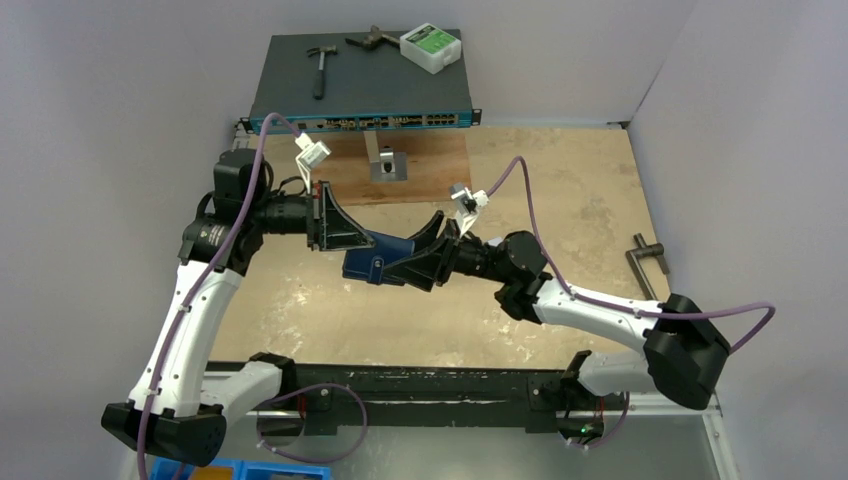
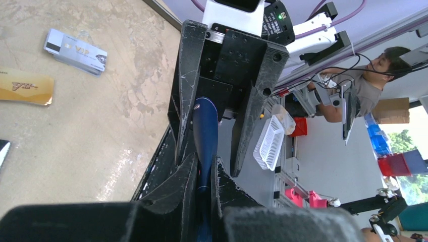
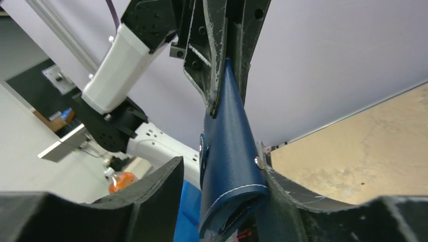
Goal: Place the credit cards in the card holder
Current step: Place the card holder at the center of the board.
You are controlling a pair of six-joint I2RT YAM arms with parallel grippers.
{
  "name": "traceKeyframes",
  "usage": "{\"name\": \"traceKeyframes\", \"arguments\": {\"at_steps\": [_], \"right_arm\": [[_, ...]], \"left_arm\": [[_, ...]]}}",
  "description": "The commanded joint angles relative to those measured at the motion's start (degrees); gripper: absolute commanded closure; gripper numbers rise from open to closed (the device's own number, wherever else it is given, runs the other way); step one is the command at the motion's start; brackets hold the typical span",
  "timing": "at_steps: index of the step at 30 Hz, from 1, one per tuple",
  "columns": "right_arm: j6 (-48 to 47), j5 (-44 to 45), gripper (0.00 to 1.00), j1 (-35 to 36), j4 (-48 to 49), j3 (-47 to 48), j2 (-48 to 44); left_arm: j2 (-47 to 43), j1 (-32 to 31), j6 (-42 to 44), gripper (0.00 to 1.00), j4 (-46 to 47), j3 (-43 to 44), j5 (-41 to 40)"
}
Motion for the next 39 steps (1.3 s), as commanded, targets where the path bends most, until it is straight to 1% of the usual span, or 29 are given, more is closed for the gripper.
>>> {"name": "traceKeyframes", "arguments": {"at_steps": [1, 3, 4, 5, 6, 7, 8, 9, 10, 13, 15, 17, 20, 23, 29, 31, 34, 36, 39], "right_arm": [[3.4, -1.8, 0.61, -1.3, 3.7, -0.1, -1.7], [1.4, -1.2, 0.86, -2.5, -0.9, -0.6, -4.0], [-0.4, -1.0, 0.96, -3.2, -4.2, -0.5, -5.5], [-2.8, -1.0, 1.00, -3.7, -8.1, 0.0, -7.4], [-6.0, -1.4, 1.00, -4.1, -14.6, 1.2, -8.6], [-9.5, -2.3, 1.00, -4.2, -18.7, 3.1, -9.3], [-13.6, -3.7, 1.00, -4.3, -24.2, 5.4, -9.4], [-17.3, -5.5, 1.00, -4.3, -31.9, 8.1, -9.0], [-20.8, -6.9, 1.00, -4.3, -37.6, 11.0, -8.1], [-28.7, -14.1, 1.00, -4.0, -51.6, 19.2, -4.1], [-34.1, -15.2, 1.00, -2.8, -60.7, 24.6, -1.3], [-39.3, -13.6, 1.00, -0.5, -69.0, 29.3, 1.3], [-44.7, -10.3, 1.00, 2.2, -78.1, 35.1, 5.0], [-48.8, -8.9, 1.00, 3.4, -83.9, 39.1, 7.8], [-52.2, -6.8, 1.00, 4.9, -89.0, 42.4, 8.9], [-52.6, -7.3, 1.00, 5.0, -89.6, 43.2, 8.8], [-52.7, -8.3, 1.00, 5.6, -89.8, 44.7, 8.8], [-52.8, -9.1, 1.00, 6.1, -89.8, 45.5, 8.9], [-53.0, -11.0, 1.00, 7.2, -90.2, 46.9, 9.7]], "left_arm": [[-1.4, -0.3, 0.1, 0.95, 3.0, -0.2, -0.4], [-1.1, -0.3, 3.7, 0.84, -0.9, 1.1, -0.5], [-0.9, -0.3, 5.2, 0.76, -2.8, 1.7, -0.1], [-0.6, -0.3, 7.2, 0.67, -5.0, 2.5, 0.3], [-0.3, -0.3, 9.3, 0.59, -8.2, 3.2, 0.7], [0.1, -0.3, 11.1, 0.51, -9.5, 4.0, 1.3], [0.6, -0.3, 13.0, 0.40, -11.5, 4.7, 1.9], [1.2, -0.3, 14.9, 0.30, -14.1, 5.4, 2.4], [1.9, -0.3, 17.2, 0.22, -15.9, 6.2, 2.9], [4.9, -0.3, 23.7, 0.13, -21.4, 8.6, 3.0], [6.8, -0.6, 30.8, 0.11, -25.8, 10.1, 1.7], [8.2, -1.1, 36.0, 0.11, -29.2, 10.6, 0.2], [9.6, -1.9, 44.1, 0.12, -34.7, 10.3, -0.8], [9.9, -2.4, 50.9, 0.16, -39.7, 9.8, 0.3], [10.6, -2.6, 63.1, 0.22, -50.3, 10.7, -0.7], [10.7, -2.6, 65.2, 0.23, -52.2, 10.1, -1.2], [9.6, -2.6, 65.6, 0.24, -50.8, 8.0, -1.9], [8.4, -2.6, 63.3, 0.26, -47.0, 6.1, -2.9], [5.9, -2.6, 57.2, 0.35, -38.6, 3.8, -4.4]]}}
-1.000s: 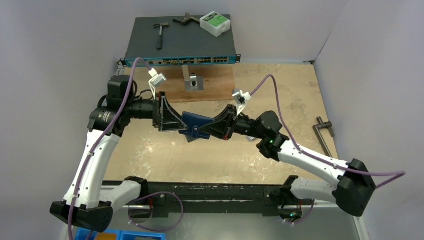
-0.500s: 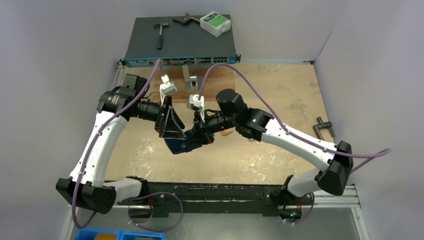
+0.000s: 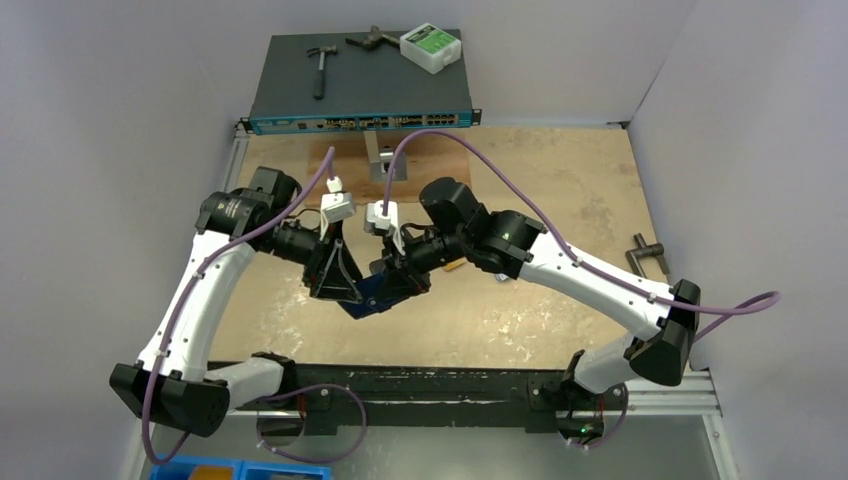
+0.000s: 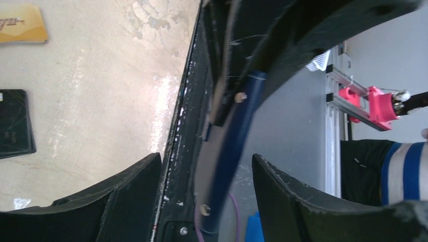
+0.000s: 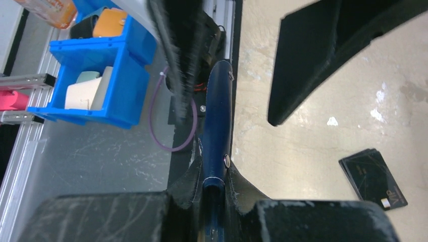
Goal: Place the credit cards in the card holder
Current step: Place the card holder at the center of the board.
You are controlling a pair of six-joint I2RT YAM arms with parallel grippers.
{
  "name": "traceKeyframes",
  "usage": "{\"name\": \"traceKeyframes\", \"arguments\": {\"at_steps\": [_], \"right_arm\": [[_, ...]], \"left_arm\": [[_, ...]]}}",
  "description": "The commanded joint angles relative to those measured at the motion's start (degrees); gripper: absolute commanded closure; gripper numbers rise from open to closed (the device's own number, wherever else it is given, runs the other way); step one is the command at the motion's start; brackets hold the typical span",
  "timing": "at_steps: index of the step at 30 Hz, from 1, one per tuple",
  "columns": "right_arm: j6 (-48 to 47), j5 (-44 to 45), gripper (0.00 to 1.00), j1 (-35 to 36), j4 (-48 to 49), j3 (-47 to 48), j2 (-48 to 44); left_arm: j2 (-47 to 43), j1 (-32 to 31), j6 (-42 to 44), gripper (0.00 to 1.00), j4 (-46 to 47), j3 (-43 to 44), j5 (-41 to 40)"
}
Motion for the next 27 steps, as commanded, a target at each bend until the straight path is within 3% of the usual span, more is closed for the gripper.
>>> {"name": "traceKeyframes", "arguments": {"at_steps": [1, 4, 7, 10, 12, 15, 20, 24, 27], "right_arm": [[-1.8, -4.0, 1.00, 1.6, -0.8, 4.4, -0.4], [-2.0, -4.3, 1.00, 1.9, -1.4, 4.9, -0.3], [-2.4, -4.0, 0.96, 1.9, -1.5, 5.0, -0.9], [-1.3, -3.5, 0.73, 1.3, 2.0, 4.4, -2.1], [2.1, -1.3, 0.58, 0.0, 6.8, 2.7, -3.5], [11.9, -0.4, 0.39, -5.5, 18.3, -3.7, -6.9], [23.9, 3.3, 0.18, -10.5, 35.8, -19.0, -15.6], [29.5, 7.7, 0.13, -11.0, 44.4, -29.6, -22.1], [36.3, 8.9, 0.11, -11.0, 56.2, -37.9, -26.5]], "left_arm": [[-4.7, -0.3, -5.4, 0.39, 11.5, -3.2, -1.5], [-6.7, -0.3, -9.8, 0.52, 17.5, -4.5, -1.4], [-7.1, -0.3, -10.4, 0.64, 17.8, -4.2, -0.6], [-7.0, -0.3, -10.3, 0.88, 16.8, -4.2, -0.5], [-7.5, -0.4, -11.3, 0.99, 17.0, -4.8, -0.2], [-9.7, -0.4, -15.7, 1.00, 21.3, -6.8, -0.2], [-15.4, -0.3, -28.0, 1.00, 33.0, -11.2, -2.6], [-16.6, -0.2, -39.3, 1.00, 39.8, -12.2, -2.3], [-17.0, -0.2, -48.2, 1.00, 45.6, -13.7, -3.2]]}}
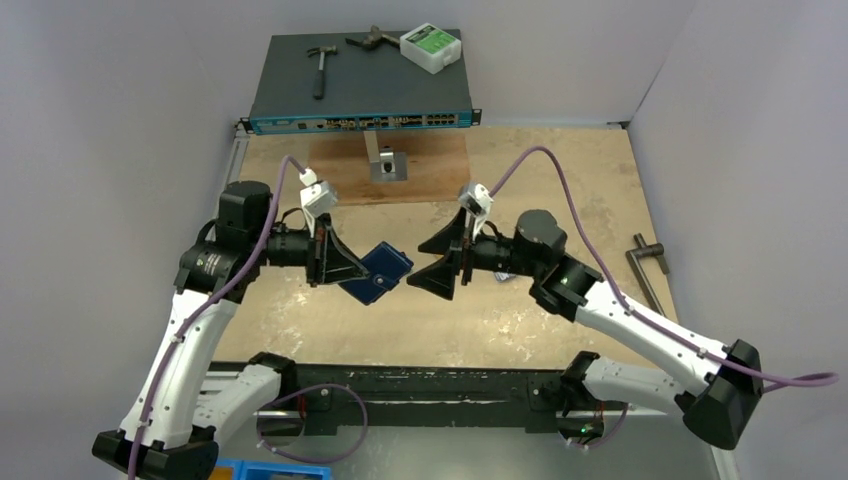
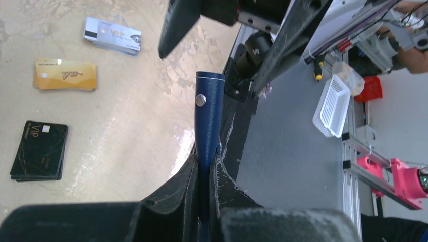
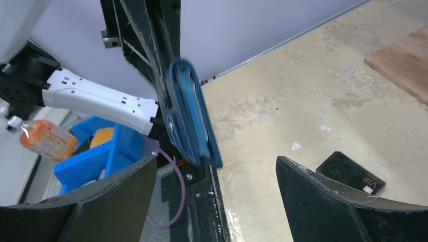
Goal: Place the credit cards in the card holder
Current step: Place the card holder at the center of the board.
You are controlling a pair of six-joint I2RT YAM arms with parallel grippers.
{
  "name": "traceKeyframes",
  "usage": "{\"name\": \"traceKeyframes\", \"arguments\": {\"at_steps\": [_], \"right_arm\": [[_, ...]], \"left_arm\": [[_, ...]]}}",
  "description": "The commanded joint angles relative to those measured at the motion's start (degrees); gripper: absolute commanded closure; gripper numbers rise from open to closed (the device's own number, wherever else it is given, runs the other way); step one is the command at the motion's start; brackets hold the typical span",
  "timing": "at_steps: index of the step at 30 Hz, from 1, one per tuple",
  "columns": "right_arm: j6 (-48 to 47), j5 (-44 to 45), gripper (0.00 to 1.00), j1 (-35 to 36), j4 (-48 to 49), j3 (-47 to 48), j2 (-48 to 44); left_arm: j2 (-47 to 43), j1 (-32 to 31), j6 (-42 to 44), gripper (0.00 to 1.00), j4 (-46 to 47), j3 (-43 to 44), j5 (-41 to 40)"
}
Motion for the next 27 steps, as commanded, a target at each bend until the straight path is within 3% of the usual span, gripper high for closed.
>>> {"name": "traceKeyframes", "arguments": {"at_steps": [1, 9, 16, 23, 25, 27], "right_arm": [[13.6, 4.0, 0.11, 0.1, 23.1, -10.1, -5.6], [26.0, 5.5, 0.09, 0.3, 45.6, -14.5, 0.3], [28.6, 7.5, 0.13, 1.3, 50.3, -14.0, 4.3], [31.2, 9.5, 0.27, 2.0, 52.8, -16.4, 5.9], [32.5, 10.2, 0.34, 2.0, 54.6, -17.2, 6.5], [32.9, 10.5, 0.49, 2.0, 55.0, -16.8, 7.1]], "left_arm": [[-0.7, 0.3, -18.0, 1.00, 14.2, -2.3, -0.4], [-1.5, 0.3, -29.6, 1.00, 20.2, -4.9, -3.6], [-2.6, 0.3, -33.7, 1.00, 23.4, -5.5, -5.7], [-3.0, 0.3, -35.1, 1.00, 24.9, -5.9, -8.2], [-2.9, 0.3, -35.2, 1.00, 24.8, -6.0, -8.6], [-2.8, 0.3, -35.0, 1.00, 24.2, -6.2, -9.5]]}}
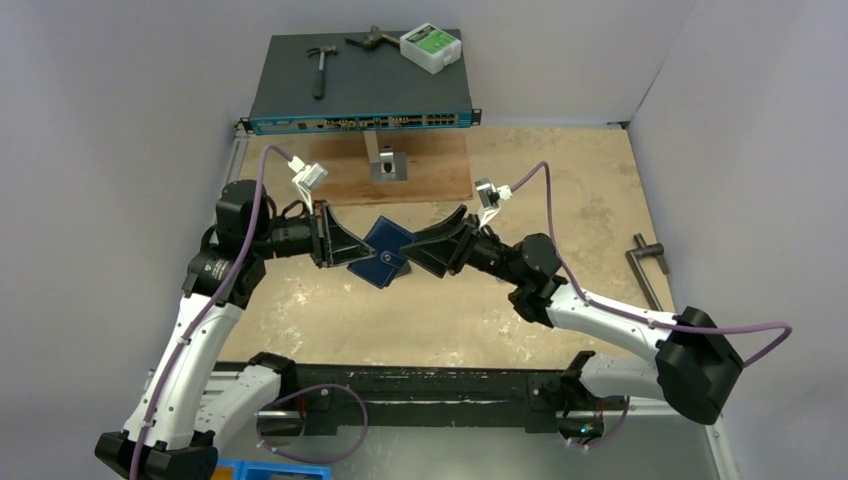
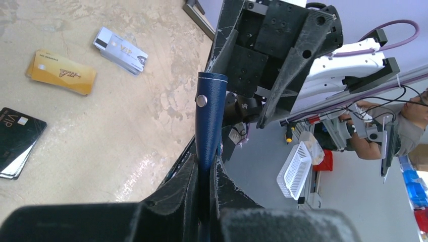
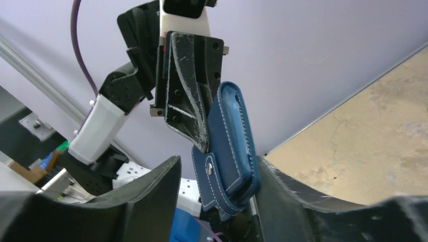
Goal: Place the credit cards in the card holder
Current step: Place the card holder at the center of the board.
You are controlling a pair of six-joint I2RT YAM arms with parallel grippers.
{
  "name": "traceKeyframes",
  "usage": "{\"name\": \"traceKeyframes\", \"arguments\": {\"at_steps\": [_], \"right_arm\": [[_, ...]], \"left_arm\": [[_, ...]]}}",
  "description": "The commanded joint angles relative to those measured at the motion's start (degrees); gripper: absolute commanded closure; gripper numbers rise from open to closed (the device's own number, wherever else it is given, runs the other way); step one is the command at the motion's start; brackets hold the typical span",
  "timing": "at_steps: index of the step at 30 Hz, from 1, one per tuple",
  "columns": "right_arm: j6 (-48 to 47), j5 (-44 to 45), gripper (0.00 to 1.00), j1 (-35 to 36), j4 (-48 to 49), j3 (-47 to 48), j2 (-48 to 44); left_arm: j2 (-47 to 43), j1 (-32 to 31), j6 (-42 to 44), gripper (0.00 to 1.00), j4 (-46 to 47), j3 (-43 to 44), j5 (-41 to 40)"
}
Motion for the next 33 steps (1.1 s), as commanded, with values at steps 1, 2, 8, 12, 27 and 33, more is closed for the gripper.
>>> {"name": "traceKeyframes", "arguments": {"at_steps": [1, 2, 8, 12, 27, 33], "right_arm": [[3.0, 1.7, 0.55, 0.6, 5.2, 0.2, 1.3], [3.2, 1.7, 0.61, 0.7, 4.9, 0.8, 1.9], [3.0, 3.3, 1.00, 1.2, 3.9, 3.1, 3.8], [1.4, 1.8, 1.00, 1.2, 1.4, 4.5, 3.7], [-12.3, -20.7, 1.00, 1.0, -19.0, 11.0, 2.8], [-15.1, -22.0, 1.00, 1.0, -23.7, 14.1, 2.8]], "left_arm": [[-0.5, 0.2, -1.5, 1.00, 2.6, -0.3, -3.3], [-0.5, 0.2, -1.4, 1.00, 2.4, -0.4, -3.6], [-0.2, -0.4, -1.3, 0.93, 2.7, -2.4, -4.8], [-0.4, -0.8, -0.5, 0.80, 2.5, -3.8, -5.1], [2.8, -1.1, 22.5, 0.43, -15.0, 6.8, 10.1], [7.3, -1.1, 38.8, 0.44, -31.1, 10.9, 14.6]]}}
